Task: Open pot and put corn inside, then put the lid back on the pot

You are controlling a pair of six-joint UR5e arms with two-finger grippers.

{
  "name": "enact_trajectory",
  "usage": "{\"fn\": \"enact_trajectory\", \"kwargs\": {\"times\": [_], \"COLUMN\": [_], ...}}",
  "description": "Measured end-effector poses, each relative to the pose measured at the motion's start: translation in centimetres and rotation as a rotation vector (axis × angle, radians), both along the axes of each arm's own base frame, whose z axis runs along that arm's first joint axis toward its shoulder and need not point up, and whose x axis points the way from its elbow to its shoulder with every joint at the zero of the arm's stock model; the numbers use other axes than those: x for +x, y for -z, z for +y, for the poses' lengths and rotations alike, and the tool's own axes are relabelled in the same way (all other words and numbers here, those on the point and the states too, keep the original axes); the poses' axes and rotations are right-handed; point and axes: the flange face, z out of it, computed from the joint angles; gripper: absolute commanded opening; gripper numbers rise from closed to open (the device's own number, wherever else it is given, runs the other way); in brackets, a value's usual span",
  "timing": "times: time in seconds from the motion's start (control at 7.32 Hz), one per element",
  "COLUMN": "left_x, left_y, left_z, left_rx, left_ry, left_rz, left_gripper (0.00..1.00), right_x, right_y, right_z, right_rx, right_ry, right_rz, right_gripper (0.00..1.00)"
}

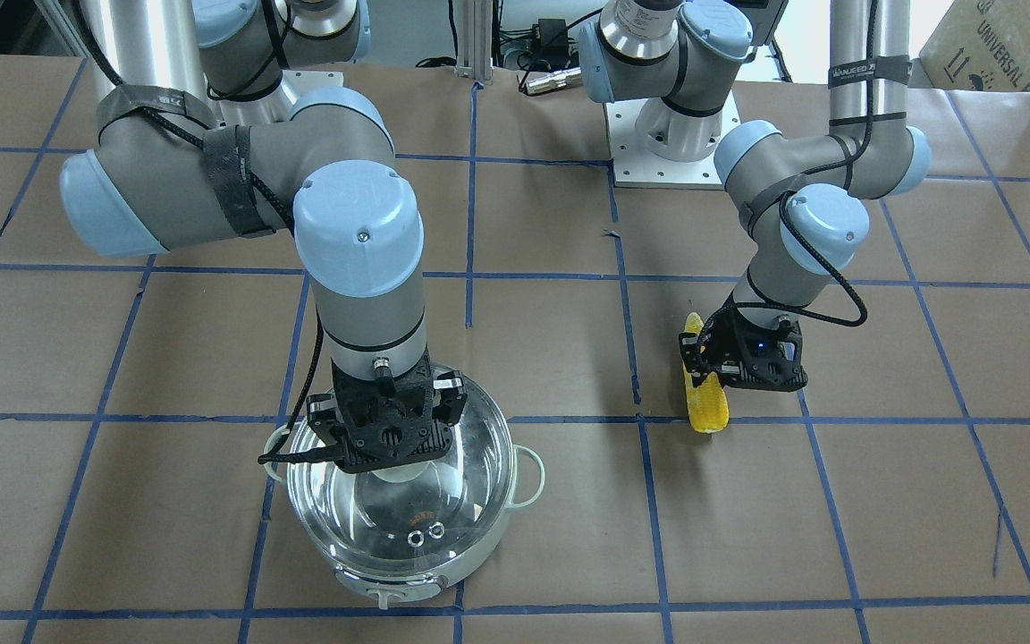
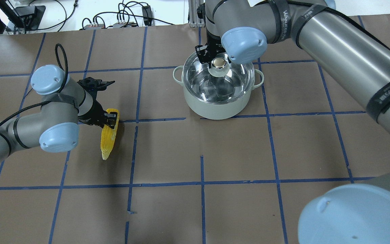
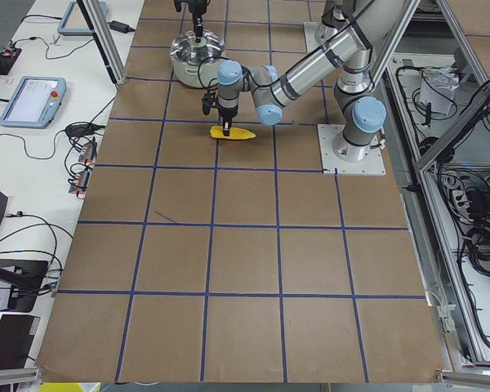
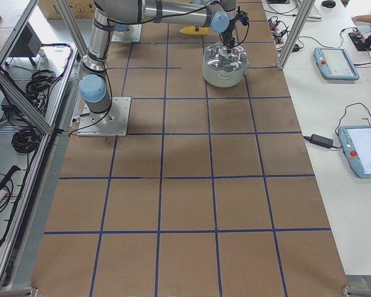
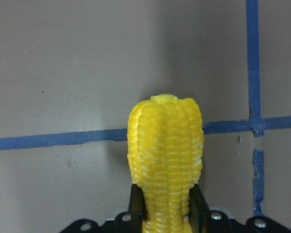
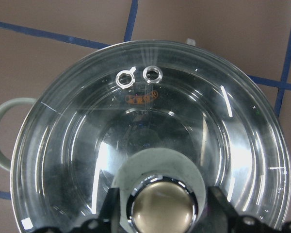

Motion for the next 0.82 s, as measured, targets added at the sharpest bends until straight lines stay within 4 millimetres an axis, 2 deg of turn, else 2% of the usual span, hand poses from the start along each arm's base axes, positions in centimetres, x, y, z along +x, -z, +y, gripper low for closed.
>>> {"fn": "enact_trajectory", "kwargs": {"times": [0.14, 0.27, 0.55, 0.68, 0.82], "left_x": [-0.1, -0.3, -1.1, -1.5, -1.7], "left_y": [-2.4, -6.3, -16.3, -20.7, -23.4], "left_z": [0.6, 1.4, 2.4, 2.7, 2.9], "left_rx": [-0.015, -0.013, 0.015, 0.039, 0.054], "left_ry": [-0.001, -0.002, 0.010, 0.017, 0.020], "left_rz": [-0.004, -0.005, 0.001, 0.007, 0.010], "left_gripper": [0.01, 0.01, 0.01, 0.01, 0.01], "right_x": [0.0, 0.0, 0.0, 0.0, -0.1], "right_y": [0.2, 0.4, 0.5, 0.3, -0.1], "right_z": [0.1, 0.2, 0.3, 0.3, 0.2], "right_rx": [0.006, 0.010, 0.016, 0.014, 0.009], "right_ry": [-0.001, -0.002, -0.004, -0.003, -0.002], "right_rz": [0.002, 0.004, 0.007, 0.009, 0.009], "right_gripper": [0.49, 0.41, 0.33, 0.33, 0.33]}}
